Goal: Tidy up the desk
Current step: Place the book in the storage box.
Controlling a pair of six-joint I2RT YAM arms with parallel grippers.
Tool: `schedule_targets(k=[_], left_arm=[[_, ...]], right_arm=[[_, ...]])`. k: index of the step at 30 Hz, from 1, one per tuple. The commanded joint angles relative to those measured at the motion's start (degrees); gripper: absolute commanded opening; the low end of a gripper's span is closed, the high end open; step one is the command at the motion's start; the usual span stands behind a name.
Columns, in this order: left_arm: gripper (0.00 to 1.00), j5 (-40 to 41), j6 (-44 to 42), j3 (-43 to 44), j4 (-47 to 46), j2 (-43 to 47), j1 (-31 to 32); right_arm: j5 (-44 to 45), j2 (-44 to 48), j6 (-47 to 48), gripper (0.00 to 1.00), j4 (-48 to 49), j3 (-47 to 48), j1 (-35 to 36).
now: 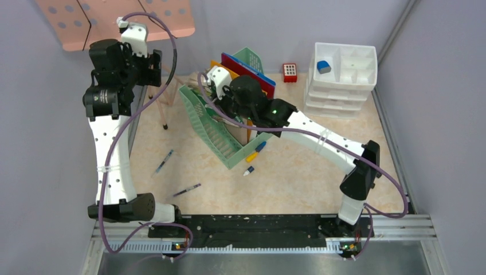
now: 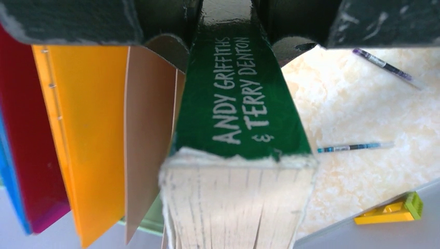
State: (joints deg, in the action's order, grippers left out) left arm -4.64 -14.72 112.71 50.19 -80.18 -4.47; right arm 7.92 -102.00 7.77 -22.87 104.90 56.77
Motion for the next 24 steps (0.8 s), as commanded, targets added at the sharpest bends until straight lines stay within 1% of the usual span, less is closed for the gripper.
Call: schedule_targets(k=[1, 6, 10, 15, 21, 24], left_arm=[[0.86, 1.10, -0.47, -0.29, -2.19, 1.86, -0.27], [0.86, 1.89, -0.26, -0.62, -2.78, 2.04, -0.27], [0.86, 2.73, 0.47, -0.70, -3.17, 2.42, -0.21], [0.86, 3.07, 0.12, -1.11, -3.09, 3.64, -0.27], [0.86, 3.62, -0.70, -2.14, -3.33, 4.95, -0.26], [0.86, 3.71, -0.82, -3.02, -3.56, 5.51, -0.22]], right_arm=[[0.30, 5.01, 2.62, 0.00, 3.36, 7.33, 1.45], [1.52, 4.01, 1.41, 0.00, 3.61, 7.21, 3.12], [5.65, 2.19, -0.19, 0.00, 5.28, 6.09, 4.83], [10.74, -0.28, 0.12, 0.00, 6.93, 7.22, 5.08], [12.69, -2.82, -1.35, 0.00, 7.10, 9.42, 5.02], [12.32, -3.99, -2.80, 0.00, 6.93, 9.67, 5.02]])
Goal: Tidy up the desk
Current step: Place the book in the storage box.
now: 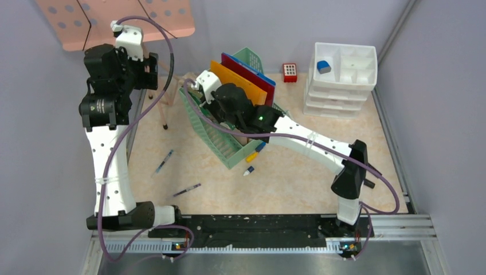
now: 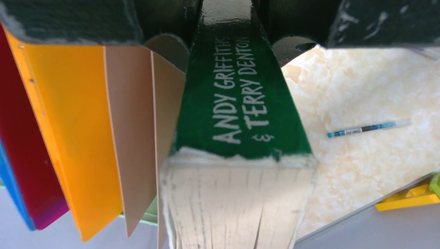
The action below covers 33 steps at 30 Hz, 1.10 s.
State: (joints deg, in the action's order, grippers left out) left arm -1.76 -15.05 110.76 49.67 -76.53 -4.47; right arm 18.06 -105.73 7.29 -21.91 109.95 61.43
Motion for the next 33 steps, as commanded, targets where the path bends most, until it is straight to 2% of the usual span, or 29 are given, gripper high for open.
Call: schedule_targets(k=[1, 18, 23, 33], left_arm=[[0.86, 0.83, -0.62, -1.48, -3.15, 2.09, -0.21], [0.87, 1.15, -1.56, -4.46, -4.86, 3.57, -0.27], [0.87, 0.55, -1.58, -5.12, -4.84, 4.17, -0.28], [0.87, 0.93, -1.31, -6.50, -5.97, 4.81, -0.28]], right_arm=[[1.97, -0.69, -2.98, 0.00, 5.86, 4.72, 0.41], [3.18, -5.56, -6.36, 0.00, 5.81, 5.44, 0.28], [1.13, -6.06, -8.25, 0.00, 6.73, 4.28, -2.05], [-6.92, -5.60, -9.84, 0.00, 18.50, -9.10, -4.64]])
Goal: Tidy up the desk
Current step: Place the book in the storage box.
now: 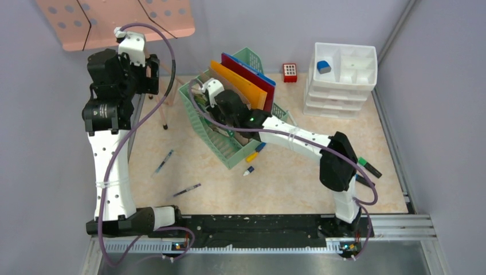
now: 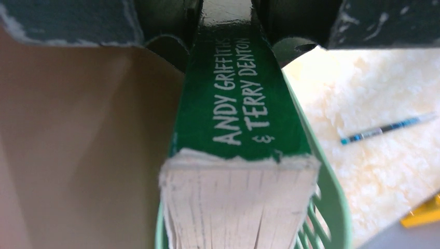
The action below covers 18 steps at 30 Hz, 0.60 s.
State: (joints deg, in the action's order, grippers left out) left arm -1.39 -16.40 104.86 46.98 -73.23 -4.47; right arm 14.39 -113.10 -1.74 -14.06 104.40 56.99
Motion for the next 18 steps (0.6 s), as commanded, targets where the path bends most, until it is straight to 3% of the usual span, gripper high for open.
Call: schedule_targets(k=[1, 9, 18], left_arm=[[0.87, 0.58, 0.01, -0.75, -3.28, 1.51, -0.28], [0.87, 0.77, -0.12, -2.38, -3.53, 1.87, -0.27], [0.87, 0.80, -0.06, -3.40, -3.82, 2.04, -0.28]], right_arm=[[-3.16, 1.62, -0.69, 0.00, 11.75, -5.10, -0.28], [-2.30, 1.31, -2.73, 0.00, 16.37, -10.78, -0.45], [0.35, -0.95, -3.94, 0.00, 15.56, -7.67, -0.22]])
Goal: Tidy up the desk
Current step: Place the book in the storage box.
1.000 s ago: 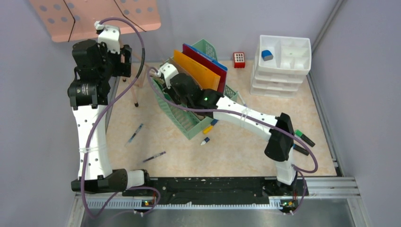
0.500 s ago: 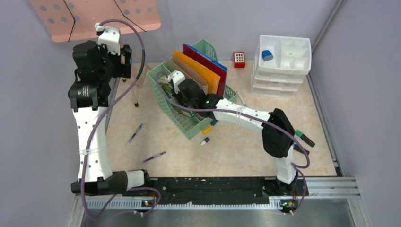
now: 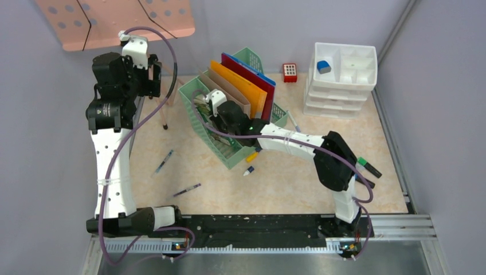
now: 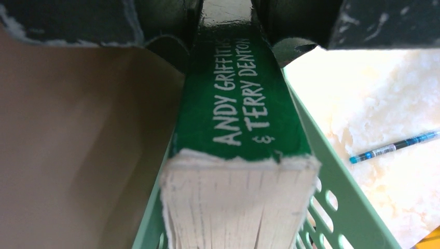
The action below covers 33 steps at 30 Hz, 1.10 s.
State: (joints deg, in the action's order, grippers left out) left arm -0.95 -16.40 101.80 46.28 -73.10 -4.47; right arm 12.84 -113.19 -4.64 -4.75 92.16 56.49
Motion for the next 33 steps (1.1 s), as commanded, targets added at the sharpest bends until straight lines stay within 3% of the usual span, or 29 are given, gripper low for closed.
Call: schedule_targets(k=[1, 8, 14, 26, 31, 33], left_arm=[[0.87, 0.34, -0.22, -0.53, -3.12, 1.95, -0.28], [0.87, 0.35, -0.19, -1.97, -3.60, 2.35, -0.24], [0.87, 0.28, 0.52, -3.06, -5.05, 3.43, -0.23], [0.87, -1.00, 0.87, -4.55, -6.24, 4.17, -0.27], [0.87, -1.62, 0.95, -5.72, -6.70, 4.88, -0.23], [0.87, -2.06, 1.30, -6.39, -6.78, 4.90, -0.28]], right_arm=[[1.88, -1.25, -1.11, 0.00, 6.25, 5.44, 0.22], [2.16, -6.45, -2.39, 0.00, 5.54, 9.64, 0.43], [2.89, -6.32, -1.89, 0.00, 9.39, 3.11, 0.86], [2.58, 2.81, -3.96, 0.32, 13.50, -12.10, 1.37], [2.03, 5.89, -3.94, 0.60, 14.13, -16.49, 2.25], [1.70, 7.04, -3.37, 0.63, 14.16, -17.40, 2.82]])
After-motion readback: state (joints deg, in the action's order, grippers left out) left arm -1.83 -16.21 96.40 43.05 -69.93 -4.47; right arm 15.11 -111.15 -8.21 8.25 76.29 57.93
